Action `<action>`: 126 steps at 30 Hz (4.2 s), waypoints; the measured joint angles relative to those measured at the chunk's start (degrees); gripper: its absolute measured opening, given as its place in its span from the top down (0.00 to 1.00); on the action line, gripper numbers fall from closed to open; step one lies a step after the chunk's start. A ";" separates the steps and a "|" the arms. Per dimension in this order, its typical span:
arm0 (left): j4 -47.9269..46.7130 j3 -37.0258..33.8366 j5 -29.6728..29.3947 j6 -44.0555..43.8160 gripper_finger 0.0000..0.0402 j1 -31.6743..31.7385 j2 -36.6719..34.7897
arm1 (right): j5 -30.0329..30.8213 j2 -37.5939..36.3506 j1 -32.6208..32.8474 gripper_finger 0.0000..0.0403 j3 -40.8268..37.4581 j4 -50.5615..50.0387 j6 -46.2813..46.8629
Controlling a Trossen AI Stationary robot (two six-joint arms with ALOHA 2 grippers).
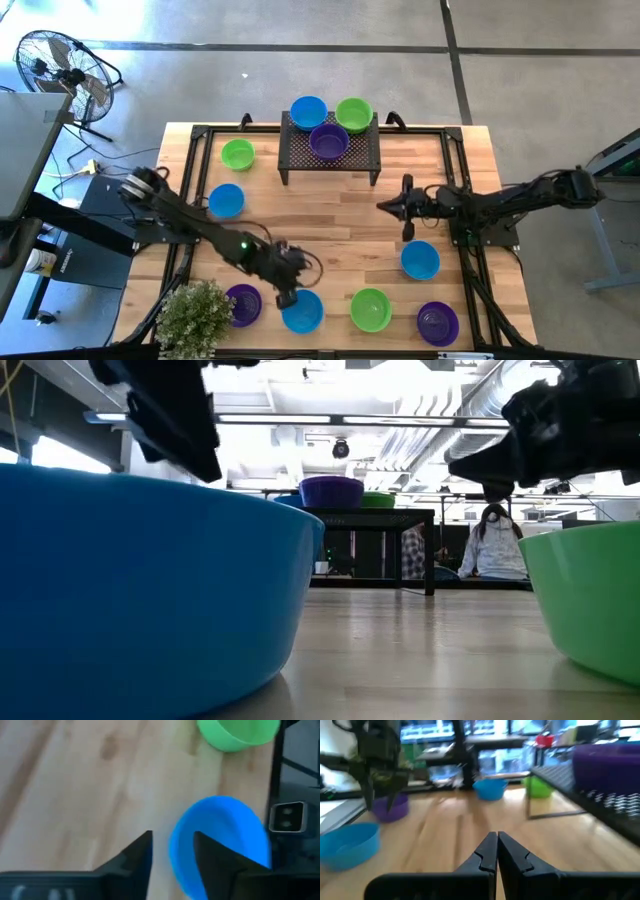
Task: Pick & Place Mini bowls
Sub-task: Stack the bottom blue bowl on the blue bowl on the shelf
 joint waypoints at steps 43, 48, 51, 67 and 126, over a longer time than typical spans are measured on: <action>-20.27 5.67 -0.83 -0.47 0.99 13.63 9.08 | 25.82 0.00 35.21 1.00 -0.79 0.24 -3.77; -19.38 0.27 -0.91 3.10 0.99 18.40 5.87 | 29.02 0.00 35.18 1.00 -0.79 0.24 -6.21; -17.21 -3.69 -1.85 4.00 0.99 20.45 3.16 | 31.30 0.00 35.10 1.00 -0.79 0.24 -8.44; -11.29 -13.16 -1.57 12.16 0.93 33.02 -3.80 | 35.10 -0.67 26.20 1.00 -0.75 3.32 -19.22; -25.60 4.34 -3.34 10.77 0.97 14.77 8.97 | 17.53 -0.70 8.78 1.00 -0.76 2.33 -16.34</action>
